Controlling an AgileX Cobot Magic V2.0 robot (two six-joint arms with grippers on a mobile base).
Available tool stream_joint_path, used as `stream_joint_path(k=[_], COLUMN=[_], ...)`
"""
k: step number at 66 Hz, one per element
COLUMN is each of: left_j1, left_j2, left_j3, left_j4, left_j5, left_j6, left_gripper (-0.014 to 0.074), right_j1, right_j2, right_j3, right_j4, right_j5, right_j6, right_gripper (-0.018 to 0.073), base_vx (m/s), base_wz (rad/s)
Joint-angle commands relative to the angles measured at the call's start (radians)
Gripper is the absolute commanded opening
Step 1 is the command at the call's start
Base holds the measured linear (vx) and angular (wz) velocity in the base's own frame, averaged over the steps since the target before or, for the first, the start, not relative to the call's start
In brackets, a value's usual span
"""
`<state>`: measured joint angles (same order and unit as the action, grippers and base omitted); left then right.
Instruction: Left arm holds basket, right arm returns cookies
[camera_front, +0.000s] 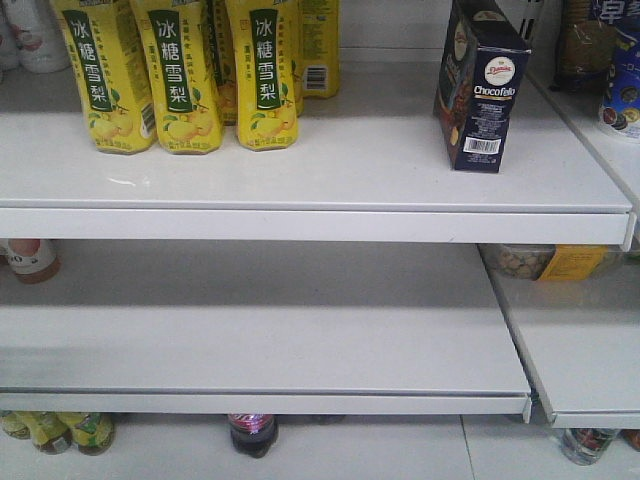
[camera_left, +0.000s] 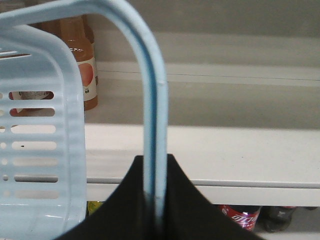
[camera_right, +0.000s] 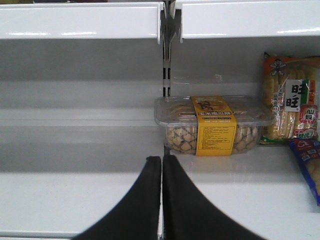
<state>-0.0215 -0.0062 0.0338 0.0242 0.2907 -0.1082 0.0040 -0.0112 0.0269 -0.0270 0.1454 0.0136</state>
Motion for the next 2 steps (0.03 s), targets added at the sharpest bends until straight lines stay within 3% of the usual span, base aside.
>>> stream_joint_path(k=[1, 2], left_j1=[0.002, 0.002], left_j2=[-0.022, -0.022], left_j3=[0.010, 0.010], left_j4=[0.020, 0.020], left_j5=[-0.100, -0.100], left_j6=[0.007, 0.007], left_gripper=[-0.0006, -0.0006], right_j1=[0.000, 0.000], right_j2=[-0.010, -0.010], right_j3=[0.002, 0.002], right_j4=[-0.004, -0.004], right_j5=[-0.079, -0.079], right_j6=[-0.007, -0.007], right_gripper=[-0.0008, -0.0008], base_vx=[0.00, 0.00], base_wz=[0.00, 0.00])
